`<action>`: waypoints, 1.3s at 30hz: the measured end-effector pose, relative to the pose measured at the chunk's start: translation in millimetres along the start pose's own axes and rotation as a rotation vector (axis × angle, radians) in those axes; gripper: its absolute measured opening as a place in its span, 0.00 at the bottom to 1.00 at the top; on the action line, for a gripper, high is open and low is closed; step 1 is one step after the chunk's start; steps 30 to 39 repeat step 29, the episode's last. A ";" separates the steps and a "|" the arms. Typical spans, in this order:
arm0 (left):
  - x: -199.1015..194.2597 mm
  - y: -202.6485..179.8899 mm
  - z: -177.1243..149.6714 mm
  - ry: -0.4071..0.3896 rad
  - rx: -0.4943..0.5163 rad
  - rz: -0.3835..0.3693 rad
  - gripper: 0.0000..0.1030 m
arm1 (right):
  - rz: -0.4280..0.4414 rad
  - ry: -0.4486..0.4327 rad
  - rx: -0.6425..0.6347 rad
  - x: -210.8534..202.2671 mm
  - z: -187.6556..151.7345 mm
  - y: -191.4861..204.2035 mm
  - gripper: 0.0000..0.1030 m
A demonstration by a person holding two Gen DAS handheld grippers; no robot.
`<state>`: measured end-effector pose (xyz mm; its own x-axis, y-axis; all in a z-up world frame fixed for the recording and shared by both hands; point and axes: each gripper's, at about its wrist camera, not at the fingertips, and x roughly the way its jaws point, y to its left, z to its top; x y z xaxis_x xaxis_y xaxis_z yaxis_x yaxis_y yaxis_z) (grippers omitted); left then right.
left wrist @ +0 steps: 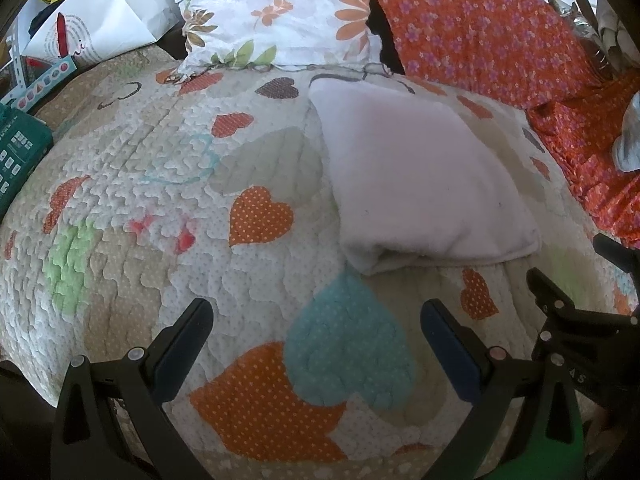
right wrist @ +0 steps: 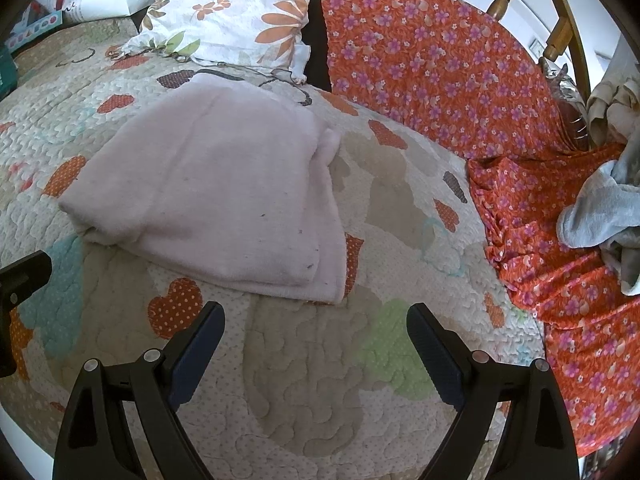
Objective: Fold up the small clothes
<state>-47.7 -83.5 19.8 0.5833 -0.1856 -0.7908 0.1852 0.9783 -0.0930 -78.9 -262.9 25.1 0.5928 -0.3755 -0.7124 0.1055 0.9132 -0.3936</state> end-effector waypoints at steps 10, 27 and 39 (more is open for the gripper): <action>3.7 -0.3 -1.9 0.020 0.003 -0.020 1.00 | -0.001 0.001 -0.003 -0.7 0.5 2.3 0.92; 5.0 1.0 -3.2 0.017 0.017 -0.033 1.00 | 0.016 0.028 0.003 6.8 -1.2 1.1 0.92; 3.2 1.1 -3.7 0.010 0.021 -0.020 1.00 | 0.016 0.029 0.002 7.2 -1.4 0.7 0.92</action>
